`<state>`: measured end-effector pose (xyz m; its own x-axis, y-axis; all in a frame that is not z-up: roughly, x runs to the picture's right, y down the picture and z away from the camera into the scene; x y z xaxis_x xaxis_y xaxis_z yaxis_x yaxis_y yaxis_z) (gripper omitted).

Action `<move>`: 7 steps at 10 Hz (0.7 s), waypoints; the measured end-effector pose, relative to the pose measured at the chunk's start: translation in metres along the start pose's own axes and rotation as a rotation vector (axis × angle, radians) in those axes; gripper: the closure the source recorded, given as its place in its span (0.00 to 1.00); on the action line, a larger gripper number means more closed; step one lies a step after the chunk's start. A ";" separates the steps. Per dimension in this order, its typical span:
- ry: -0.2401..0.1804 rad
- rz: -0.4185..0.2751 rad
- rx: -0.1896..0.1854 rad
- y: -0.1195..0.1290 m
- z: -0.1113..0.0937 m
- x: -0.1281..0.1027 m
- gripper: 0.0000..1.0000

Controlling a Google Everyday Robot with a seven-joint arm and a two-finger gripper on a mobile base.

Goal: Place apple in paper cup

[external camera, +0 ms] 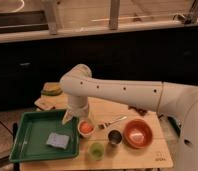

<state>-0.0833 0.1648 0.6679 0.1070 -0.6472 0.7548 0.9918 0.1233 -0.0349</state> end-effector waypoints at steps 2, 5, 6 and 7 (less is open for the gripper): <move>0.002 0.008 -0.004 0.003 0.002 0.001 0.20; 0.003 0.010 -0.004 0.004 0.002 0.001 0.20; 0.003 0.010 -0.004 0.004 0.002 0.001 0.20; 0.003 0.010 -0.004 0.004 0.002 0.001 0.20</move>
